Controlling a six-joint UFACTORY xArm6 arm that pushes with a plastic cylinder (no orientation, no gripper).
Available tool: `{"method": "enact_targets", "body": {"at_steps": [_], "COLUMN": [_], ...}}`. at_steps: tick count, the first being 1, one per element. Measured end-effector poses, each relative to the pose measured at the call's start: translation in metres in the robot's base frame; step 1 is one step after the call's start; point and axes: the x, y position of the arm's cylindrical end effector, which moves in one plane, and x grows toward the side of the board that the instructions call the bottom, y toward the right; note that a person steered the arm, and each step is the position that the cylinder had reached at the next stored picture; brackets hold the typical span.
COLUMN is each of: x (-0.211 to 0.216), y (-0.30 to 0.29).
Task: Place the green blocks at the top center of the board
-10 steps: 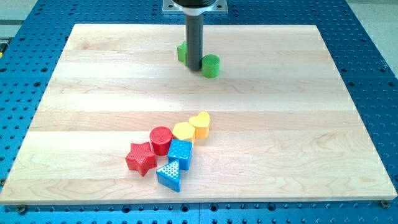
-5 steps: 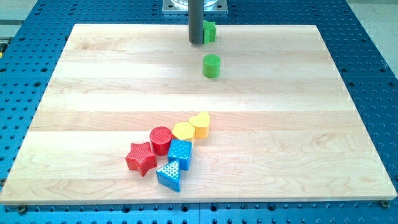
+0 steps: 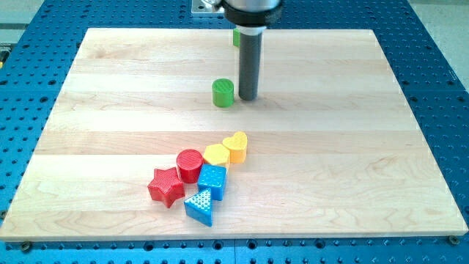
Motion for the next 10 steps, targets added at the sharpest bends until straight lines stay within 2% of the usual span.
{"method": "enact_targets", "body": {"at_steps": [1,2,3,4,5,6,7,8,9,10], "x": [0.02,-0.008,-0.068,-0.009,-0.055,-0.094,-0.088,-0.062,-0.12,-0.114], "y": [-0.046,-0.088,-0.094,-0.125,-0.176,-0.104,-0.102,-0.079,-0.051,-0.062]}}
